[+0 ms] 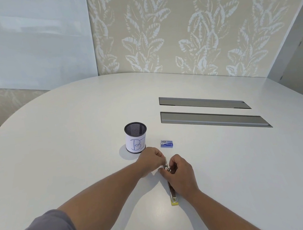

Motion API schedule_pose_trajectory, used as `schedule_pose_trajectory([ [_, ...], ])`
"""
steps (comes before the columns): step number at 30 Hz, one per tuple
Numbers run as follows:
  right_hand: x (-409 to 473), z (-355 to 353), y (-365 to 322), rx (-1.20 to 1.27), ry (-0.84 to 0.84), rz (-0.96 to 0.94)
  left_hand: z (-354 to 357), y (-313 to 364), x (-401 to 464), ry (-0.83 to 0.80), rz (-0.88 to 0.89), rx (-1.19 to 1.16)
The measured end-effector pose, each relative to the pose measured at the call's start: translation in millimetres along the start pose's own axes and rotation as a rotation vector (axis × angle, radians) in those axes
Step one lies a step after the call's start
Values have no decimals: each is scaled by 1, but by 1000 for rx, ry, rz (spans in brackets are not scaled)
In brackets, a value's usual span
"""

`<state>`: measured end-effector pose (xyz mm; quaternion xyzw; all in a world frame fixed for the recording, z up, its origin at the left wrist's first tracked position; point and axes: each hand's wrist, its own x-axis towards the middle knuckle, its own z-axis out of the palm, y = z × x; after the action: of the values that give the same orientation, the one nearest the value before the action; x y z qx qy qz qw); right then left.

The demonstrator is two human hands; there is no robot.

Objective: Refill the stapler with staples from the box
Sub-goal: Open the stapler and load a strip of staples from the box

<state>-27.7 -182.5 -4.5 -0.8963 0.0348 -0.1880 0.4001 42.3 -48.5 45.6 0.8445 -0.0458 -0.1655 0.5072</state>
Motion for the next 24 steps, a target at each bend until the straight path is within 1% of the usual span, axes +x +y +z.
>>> schedule_pose_trajectory([
  [4,-3,-3,-3,56,1,3,1,-1,-4,-10,62,96],
  [9,-5,-5,-5,107,-8,6,2,-1,-8,18,128,160],
  [13,-4,-5,-5,105,-17,12,1,-4,-9,23,179,210],
  [17,-4,-5,-4,95,-42,21,0,-3,-10,-5,237,331],
  [24,-3,-4,-3,53,-40,7,-2,3,-4,-61,197,369],
])
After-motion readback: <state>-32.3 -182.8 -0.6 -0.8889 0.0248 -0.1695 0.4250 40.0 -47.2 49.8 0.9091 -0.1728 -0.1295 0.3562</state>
